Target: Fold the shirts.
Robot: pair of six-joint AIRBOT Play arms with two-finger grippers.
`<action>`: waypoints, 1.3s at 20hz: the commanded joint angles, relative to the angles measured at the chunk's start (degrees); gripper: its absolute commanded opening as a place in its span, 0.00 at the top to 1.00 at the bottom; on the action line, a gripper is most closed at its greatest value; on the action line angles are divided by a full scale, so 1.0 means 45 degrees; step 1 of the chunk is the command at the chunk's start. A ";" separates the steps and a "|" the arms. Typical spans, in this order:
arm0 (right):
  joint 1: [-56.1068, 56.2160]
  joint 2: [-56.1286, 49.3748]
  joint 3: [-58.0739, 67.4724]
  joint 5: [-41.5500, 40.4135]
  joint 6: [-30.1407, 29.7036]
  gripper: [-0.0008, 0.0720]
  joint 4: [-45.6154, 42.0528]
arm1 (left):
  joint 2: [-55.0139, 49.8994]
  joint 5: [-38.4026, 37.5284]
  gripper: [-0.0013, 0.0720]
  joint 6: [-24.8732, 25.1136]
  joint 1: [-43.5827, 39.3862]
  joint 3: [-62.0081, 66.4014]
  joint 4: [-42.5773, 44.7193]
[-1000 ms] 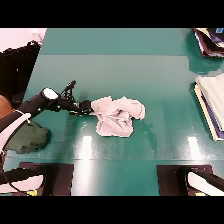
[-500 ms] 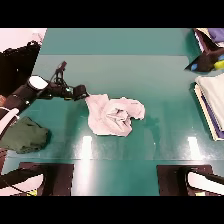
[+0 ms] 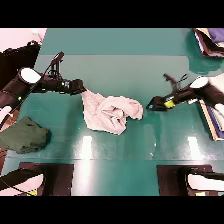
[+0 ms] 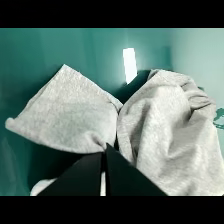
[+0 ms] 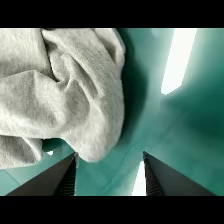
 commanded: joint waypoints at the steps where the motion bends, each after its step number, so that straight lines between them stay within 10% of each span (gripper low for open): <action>1: 0.1025 -0.1175 -0.0155 -0.1122 -0.0427 0.40 0.1088 | 0.0015 -0.0194 0.95 0.0000 0.0010 0.0039 0.0136; 2: 0.1209 -0.1389 0.0117 -0.1224 -0.0427 0.43 0.1103 | 0.0015 -0.0311 0.95 0.0000 0.0010 0.0039 0.0160; 4: 0.1409 -0.1666 0.0695 -0.1224 -0.0612 0.95 0.0996 | 0.0019 -0.0486 0.95 0.0000 0.0010 0.0044 0.0199; 26: -0.3774 0.8000 0.8612 0.0248 -0.0549 0.97 -0.1015 | 0.5071 -0.1617 0.96 -0.0408 0.0010 1.2536 0.3779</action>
